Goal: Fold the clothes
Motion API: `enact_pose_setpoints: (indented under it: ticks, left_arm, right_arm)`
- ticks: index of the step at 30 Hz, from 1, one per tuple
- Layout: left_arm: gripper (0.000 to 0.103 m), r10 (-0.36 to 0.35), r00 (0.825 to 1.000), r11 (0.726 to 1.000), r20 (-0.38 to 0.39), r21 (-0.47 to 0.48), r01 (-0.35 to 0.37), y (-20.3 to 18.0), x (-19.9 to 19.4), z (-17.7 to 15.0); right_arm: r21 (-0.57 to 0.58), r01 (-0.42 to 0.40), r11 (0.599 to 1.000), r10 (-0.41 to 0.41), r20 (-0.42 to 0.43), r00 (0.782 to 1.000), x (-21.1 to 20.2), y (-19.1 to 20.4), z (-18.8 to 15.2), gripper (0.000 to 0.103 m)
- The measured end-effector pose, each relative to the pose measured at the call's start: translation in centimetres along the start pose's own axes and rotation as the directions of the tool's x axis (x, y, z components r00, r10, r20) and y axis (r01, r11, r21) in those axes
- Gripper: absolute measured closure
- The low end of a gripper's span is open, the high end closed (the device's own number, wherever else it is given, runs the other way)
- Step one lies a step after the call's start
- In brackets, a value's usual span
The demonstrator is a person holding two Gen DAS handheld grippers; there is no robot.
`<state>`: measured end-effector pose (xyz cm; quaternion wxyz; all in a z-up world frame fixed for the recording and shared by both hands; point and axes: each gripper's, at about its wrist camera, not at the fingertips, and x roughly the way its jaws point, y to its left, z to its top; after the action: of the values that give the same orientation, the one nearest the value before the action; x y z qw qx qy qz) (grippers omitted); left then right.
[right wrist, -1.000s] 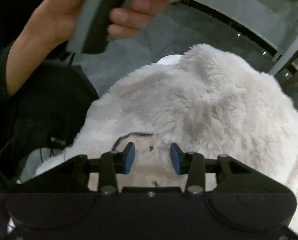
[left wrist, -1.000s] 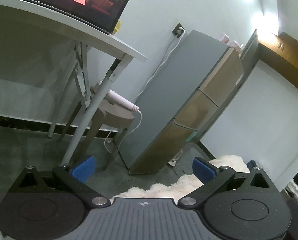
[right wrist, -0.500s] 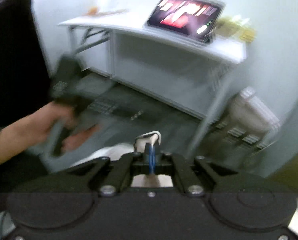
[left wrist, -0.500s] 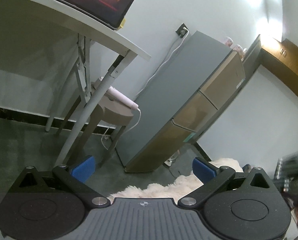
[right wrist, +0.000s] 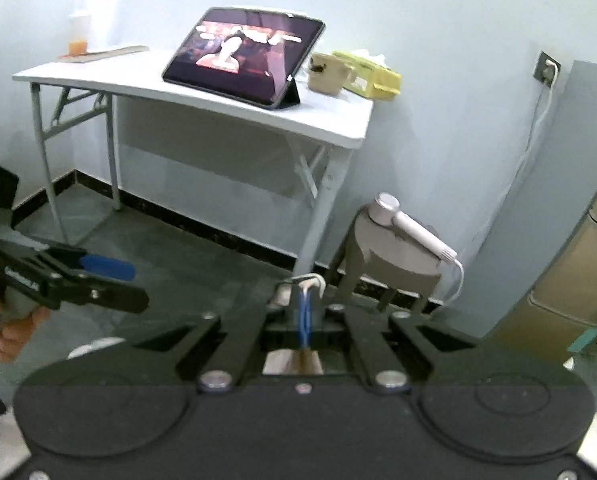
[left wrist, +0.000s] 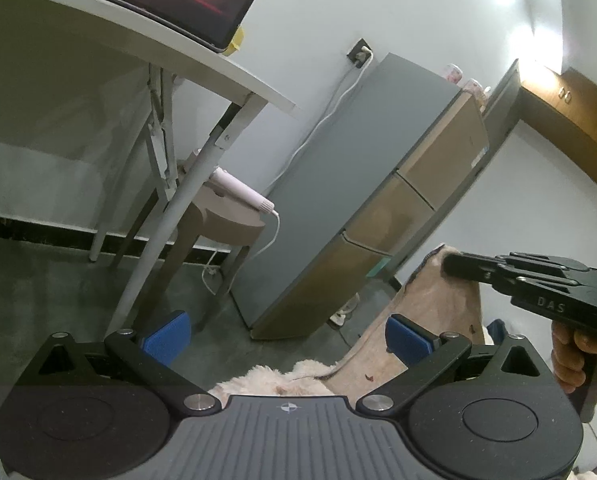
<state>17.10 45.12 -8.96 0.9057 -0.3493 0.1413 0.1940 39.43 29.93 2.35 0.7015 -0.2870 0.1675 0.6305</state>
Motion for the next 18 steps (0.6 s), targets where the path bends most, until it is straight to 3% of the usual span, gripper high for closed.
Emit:
enact_pose_setpoints:
  ticks: [3, 4, 6, 7, 8, 10, 11, 12, 13, 16, 18]
  left_arm:
    - [0.0, -0.004, 1.0, 1.0, 0.0, -0.016, 0.004, 0.1, 0.0, 0.0]
    - [0.0, -0.005, 1.0, 1.0, -0.001, -0.016, 0.005, 0.1, 0.1, 0.0]
    - [0.0, -0.008, 1.0, 1.0, -0.009, -0.005, 0.008, -0.3, 0.3, -0.1]
    - [0.0, -0.008, 1.0, 1.0, -0.014, 0.004, 0.009, -0.5, 0.4, -0.2]
    - [0.0, -0.008, 1.0, 1.0, -0.019, 0.016, 0.008, -0.7, 0.5, -0.3]
    - [0.0, -0.004, 1.0, 0.999, -0.024, 0.035, 0.004, -0.8, 0.5, -0.3]
    - [0.0, -0.001, 1.0, 0.999, -0.024, 0.037, 0.002, -0.8, 0.5, -0.4]
    - [0.0, -0.002, 1.0, 0.999, -0.024, 0.032, 0.002, -0.7, 0.4, -0.4]
    - [0.0, -0.004, 1.0, 1.0, -0.024, 0.023, 0.005, -0.6, 0.4, -0.4]
    - [0.0, -0.023, 0.999, 1.0, -0.035, 0.006, 0.023, -0.7, 0.6, -0.6]
    - [0.0, -0.015, 0.999, 1.0, -0.033, 0.025, 0.016, -1.1, 0.5, -0.6]
  right_arm:
    - [0.022, -0.068, 0.997, 0.066, 0.056, 0.996, -0.9, -0.2, 0.1, 0.103]
    - [0.03, -0.054, 0.998, 0.053, 0.033, 0.998, -0.4, -0.3, 0.0, 0.103]
    - [0.001, 0.025, 1.0, -0.025, -0.114, 0.993, 1.9, -0.1, -0.7, 0.085]
    - [-0.025, 0.048, 0.999, -0.052, -0.164, 0.985, 2.6, 0.1, -1.0, 0.085]
    - [-0.085, 0.095, 0.992, -0.114, -0.259, 0.959, 3.7, 0.6, -2.0, 0.085]
    - [-0.115, 0.135, 0.984, -0.163, -0.287, 0.944, 3.0, 0.8, -3.1, 0.084]
    - [-0.119, 0.152, 0.981, -0.181, -0.295, 0.938, 2.5, 0.8, -3.7, 0.077]
    - [-0.091, 0.158, 0.983, -0.178, -0.291, 0.94, 1.6, 0.4, -4.1, 0.064]
    - [-0.062, 0.168, 0.984, -0.179, -0.286, 0.941, 0.6, 0.0, -4.6, 0.06]
    - [0.041, 0.229, 0.972, -0.202, -0.339, 0.919, -1.8, -2.6, -7.6, 0.059]
    - [0.119, 0.219, 0.968, -0.162, -0.368, 0.916, -2.0, -3.6, -9.1, 0.059]
